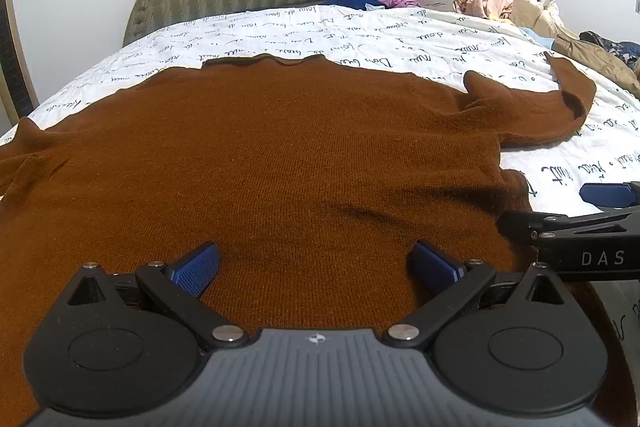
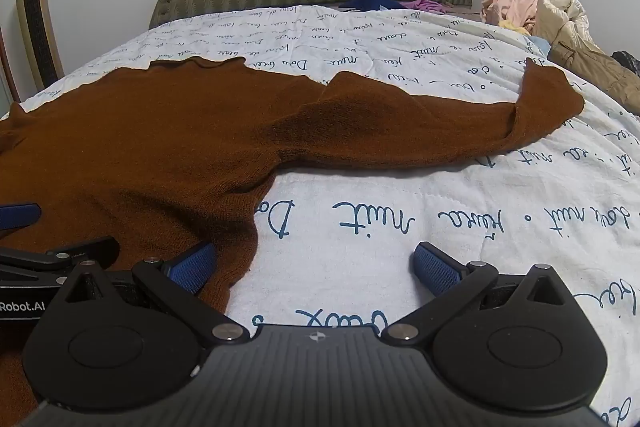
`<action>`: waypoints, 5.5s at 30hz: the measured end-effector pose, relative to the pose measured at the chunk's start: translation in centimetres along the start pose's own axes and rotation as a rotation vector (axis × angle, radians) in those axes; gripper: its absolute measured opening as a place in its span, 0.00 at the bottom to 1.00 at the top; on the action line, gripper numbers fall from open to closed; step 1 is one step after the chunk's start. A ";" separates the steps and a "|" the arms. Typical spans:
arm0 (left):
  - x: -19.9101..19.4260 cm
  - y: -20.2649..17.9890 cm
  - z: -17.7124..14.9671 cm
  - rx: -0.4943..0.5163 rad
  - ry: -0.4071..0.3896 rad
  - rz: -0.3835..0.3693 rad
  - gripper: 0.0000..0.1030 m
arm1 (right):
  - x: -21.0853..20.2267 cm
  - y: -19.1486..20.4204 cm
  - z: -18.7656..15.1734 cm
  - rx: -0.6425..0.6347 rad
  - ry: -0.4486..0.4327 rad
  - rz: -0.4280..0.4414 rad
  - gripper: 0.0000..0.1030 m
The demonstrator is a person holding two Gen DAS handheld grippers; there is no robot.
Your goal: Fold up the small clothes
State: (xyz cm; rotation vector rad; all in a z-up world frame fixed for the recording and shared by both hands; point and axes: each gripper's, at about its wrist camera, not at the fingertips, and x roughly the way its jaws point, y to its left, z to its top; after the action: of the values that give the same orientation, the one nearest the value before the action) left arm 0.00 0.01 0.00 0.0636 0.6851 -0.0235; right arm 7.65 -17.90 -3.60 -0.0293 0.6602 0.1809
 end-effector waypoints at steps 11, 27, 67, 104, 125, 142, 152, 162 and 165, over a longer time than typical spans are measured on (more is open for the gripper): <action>0.1 0.1 0.0 0.004 -0.001 0.004 1.00 | -0.1 0.0 0.0 0.002 0.000 0.001 1.00; 0.2 0.3 -0.1 -0.001 -0.001 0.000 1.00 | 0.1 0.0 0.0 0.001 0.000 0.000 1.00; -0.3 0.9 -0.1 0.010 0.007 -0.038 1.00 | -3.5 -2.3 0.3 0.076 -0.041 0.027 1.00; -1.4 -1.2 4.5 0.046 -0.005 -0.020 1.00 | -4.5 -4.6 3.7 0.126 -0.100 -0.050 1.00; 6.4 -14.2 10.8 0.173 -0.015 -0.085 1.00 | 6.1 -26.5 14.3 0.586 -0.139 0.032 0.72; 10.3 -16.1 10.3 0.147 0.050 -0.136 1.00 | 13.5 -24.4 16.2 0.476 0.020 -0.372 0.19; 9.4 -15.7 10.1 0.163 0.046 -0.142 1.00 | 6.8 -27.2 12.8 0.604 -0.162 -0.249 0.06; 6.0 -12.4 8.9 0.150 0.041 -0.174 1.00 | -1.9 -30.4 6.2 0.802 -0.452 0.000 0.08; 4.6 -9.7 8.7 0.135 0.020 -0.148 1.00 | -2.5 -30.4 5.5 0.807 -0.488 0.040 0.09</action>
State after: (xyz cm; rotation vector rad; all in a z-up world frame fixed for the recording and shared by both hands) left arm 8.64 -10.30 3.33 0.1427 0.7063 -0.2118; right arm 14.38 -47.70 1.34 0.7820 0.2086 -0.0515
